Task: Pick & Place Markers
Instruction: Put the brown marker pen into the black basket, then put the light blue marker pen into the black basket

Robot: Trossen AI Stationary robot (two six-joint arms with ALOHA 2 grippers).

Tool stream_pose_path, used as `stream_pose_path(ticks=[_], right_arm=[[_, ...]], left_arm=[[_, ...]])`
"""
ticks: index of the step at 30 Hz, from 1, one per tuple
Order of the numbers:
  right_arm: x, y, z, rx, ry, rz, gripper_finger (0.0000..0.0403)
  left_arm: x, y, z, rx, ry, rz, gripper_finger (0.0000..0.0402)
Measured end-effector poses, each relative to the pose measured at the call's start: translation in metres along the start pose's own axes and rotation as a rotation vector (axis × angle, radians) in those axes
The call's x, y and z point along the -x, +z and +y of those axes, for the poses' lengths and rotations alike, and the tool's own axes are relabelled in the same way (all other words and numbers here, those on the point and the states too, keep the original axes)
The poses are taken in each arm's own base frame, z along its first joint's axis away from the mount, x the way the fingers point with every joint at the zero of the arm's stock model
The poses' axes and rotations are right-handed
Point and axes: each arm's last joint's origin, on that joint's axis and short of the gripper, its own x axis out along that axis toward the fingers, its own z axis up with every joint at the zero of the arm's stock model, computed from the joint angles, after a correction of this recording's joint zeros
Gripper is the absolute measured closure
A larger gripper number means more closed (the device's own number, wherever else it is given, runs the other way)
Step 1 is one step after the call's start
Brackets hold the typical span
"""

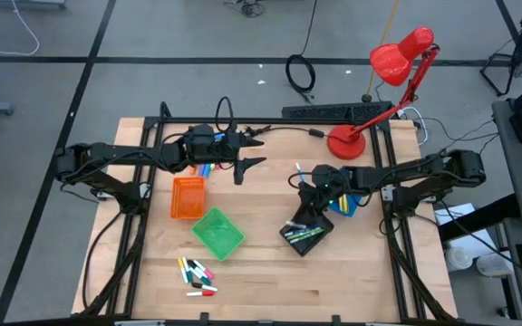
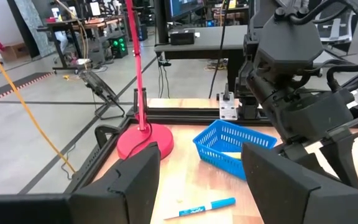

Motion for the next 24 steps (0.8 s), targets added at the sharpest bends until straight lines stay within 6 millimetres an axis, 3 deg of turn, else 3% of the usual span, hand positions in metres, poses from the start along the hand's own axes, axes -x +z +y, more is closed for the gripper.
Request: stream_pose_path(ticks=[7, 12, 17, 24], right_arm=[[0.002, 0.001, 0.001, 0.003, 0.0, -0.009, 0.0291], [0.02, 0.012, 0.014, 0.051, 0.036, -0.083, 0.0275], [0.052, 0.028, 0.036, 0.216, 0.07, -0.241, 0.0274], [0.084, 0.035, 0.057, 0.37, 0.07, -0.368, 0.0281]], left_arm=[[0.0, -0.001, 0.0, 0.007, -0.001, 0.011, 0.0174], [-0.016, -0.013, -0.002, 0.062, 0.034, 0.092, 0.0174], [-0.065, -0.013, -0.005, -0.008, -0.029, 0.35, 0.0174], [-0.14, -0.042, -0.019, -0.318, -0.221, 0.645, 0.0174]])
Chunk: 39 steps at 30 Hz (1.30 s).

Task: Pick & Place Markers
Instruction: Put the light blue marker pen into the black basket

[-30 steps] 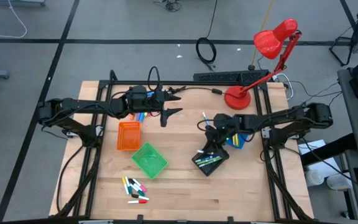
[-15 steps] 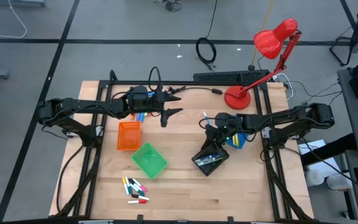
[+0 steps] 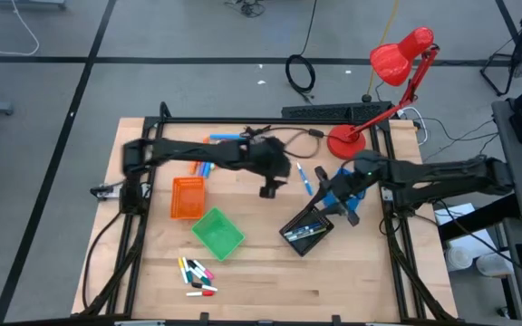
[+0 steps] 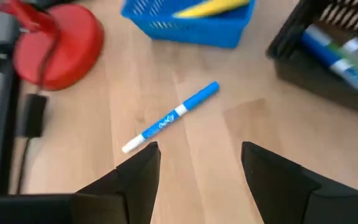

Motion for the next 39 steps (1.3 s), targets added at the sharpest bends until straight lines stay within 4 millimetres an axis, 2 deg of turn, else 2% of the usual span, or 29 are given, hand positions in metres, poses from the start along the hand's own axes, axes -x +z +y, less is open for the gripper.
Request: stream_pose_path(ticks=[4, 9, 16, 21, 24, 28, 30, 34, 39], right_arm=[[0.005, -0.009, 0.003, 0.014, 0.0, -0.017, 0.028], [0.005, -0.027, 0.004, 0.017, -0.001, -0.021, 0.0281], [0.005, -0.043, 0.004, 0.022, -0.006, -0.033, 0.0286], [0.006, -0.043, 0.002, 0.004, -0.062, -0.042, 0.0287], [0.006, -0.043, -0.001, -0.034, -0.157, -0.045, 0.0287], [0.007, -0.047, -0.006, -0.085, -0.336, -0.021, 0.0287], [0.008, -0.049, -0.01, -0.121, -0.485, -0.011, 0.0287], [0.01, -0.057, -0.023, -0.19, -0.814, 0.103, 0.0284], [0.0, -0.051, -0.039, -0.265, -0.924, 0.377, 0.0252]], left_arm=[[-0.039, 0.001, 0.005, -0.013, -0.019, 0.035, 0.0174], [-0.063, 0.011, 0.009, -0.019, -0.061, -0.033, 0.0174], [-0.074, 0.011, 0.018, -0.009, -0.031, -0.022, 0.0174], [-0.072, 0.004, 0.029, 0.116, -0.018, 0.0, 0.0174], [-0.048, 0.008, 0.039, 0.172, -0.033, 0.005, 0.0174], [0.017, 0.026, 0.056, 0.232, -0.145, -0.105, 0.0174], [0.053, 0.031, 0.06, 0.233, -0.222, -0.183, 0.0174], [0.113, 0.034, 0.05, 0.141, -0.285, -0.372, 0.0174], [0.162, 0.018, 0.022, 0.067, -0.128, -0.575, 0.0174]])
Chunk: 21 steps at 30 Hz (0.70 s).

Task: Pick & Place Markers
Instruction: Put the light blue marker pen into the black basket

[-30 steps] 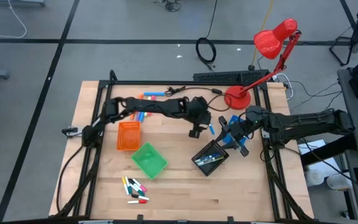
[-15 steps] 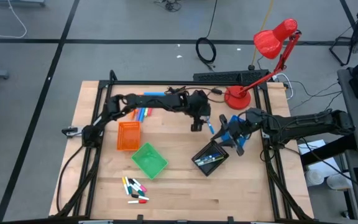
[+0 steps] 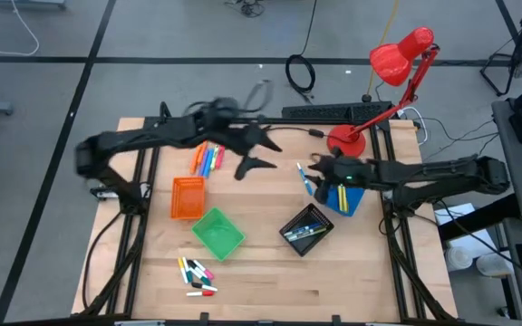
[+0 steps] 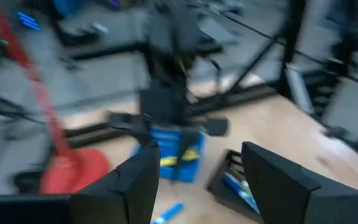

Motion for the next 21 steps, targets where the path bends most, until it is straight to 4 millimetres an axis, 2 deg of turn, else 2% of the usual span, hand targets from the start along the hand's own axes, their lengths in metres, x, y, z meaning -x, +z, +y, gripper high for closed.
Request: stream_pose_path(ticks=[5, 9, 14, 21], right_arm=[[-0.032, 0.014, -0.006, -0.109, -0.116, 0.281, 0.0208], [-0.065, 0.016, -0.014, -0.14, -0.167, 0.406, 0.0193], [-0.1, 0.003, -0.02, -0.187, -0.092, 0.529, 0.0202], [-0.129, -0.022, -0.031, -0.232, -0.14, 0.65, 0.0221]], left_arm=[[0.03, -0.022, -0.033, -0.018, 0.302, -0.142, 0.0174], [0.048, -0.042, -0.052, 0.011, 0.499, -0.205, 0.0174], [0.06, -0.056, -0.063, 0.053, 0.545, -0.226, 0.0174], [0.063, -0.055, -0.064, 0.048, 0.549, -0.228, 0.0174]])
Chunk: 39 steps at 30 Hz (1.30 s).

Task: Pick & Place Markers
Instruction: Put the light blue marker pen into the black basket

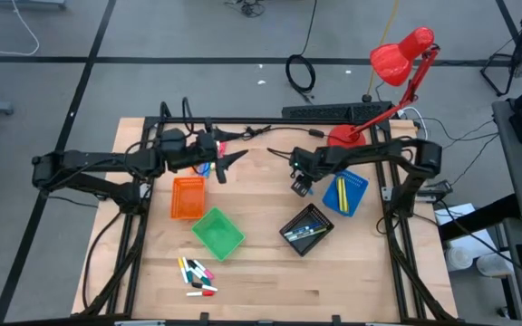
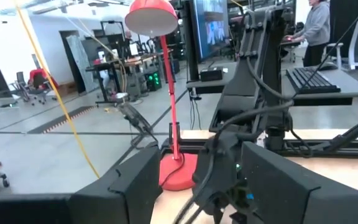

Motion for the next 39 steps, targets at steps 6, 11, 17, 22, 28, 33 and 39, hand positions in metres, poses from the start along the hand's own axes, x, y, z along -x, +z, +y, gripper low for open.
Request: stream_pose_path(ticks=[6, 11, 17, 22, 28, 33, 39], right_arm=[[-0.011, 0.0, -0.001, -0.003, -0.013, 0.025, 0.0245], [-0.012, 0.0, -0.001, 0.013, -0.01, 0.03, 0.0298], [-0.013, 0.002, -0.001, 0.097, -0.004, 0.005, 0.0386], [-0.002, 0.008, 0.001, 0.187, 0.019, -0.087, 0.0373], [0.049, 0.019, 0.008, 0.263, 0.164, -0.312, 0.039], [0.1, 0.008, 0.028, 0.421, 0.397, -0.453, 0.0388], [0.138, -0.025, 0.057, 0.621, 0.683, -0.471, 0.0386]], left_arm=[[-0.002, -0.003, 0.0, -0.042, 0.0, 0.013, 0.0174], [-0.002, -0.003, 0.0, -0.049, -0.001, 0.016, 0.0174], [-0.002, -0.003, 0.0, -0.049, 0.0, 0.015, 0.0174], [-0.002, -0.003, 0.0, -0.048, 0.0, 0.014, 0.0174], [-0.002, -0.002, 0.0, -0.045, 0.0, 0.012, 0.0174], [-0.002, -0.002, 0.0, -0.045, 0.0, 0.011, 0.0174], [-0.002, -0.002, 0.0, -0.047, 0.0, 0.012, 0.0174]])
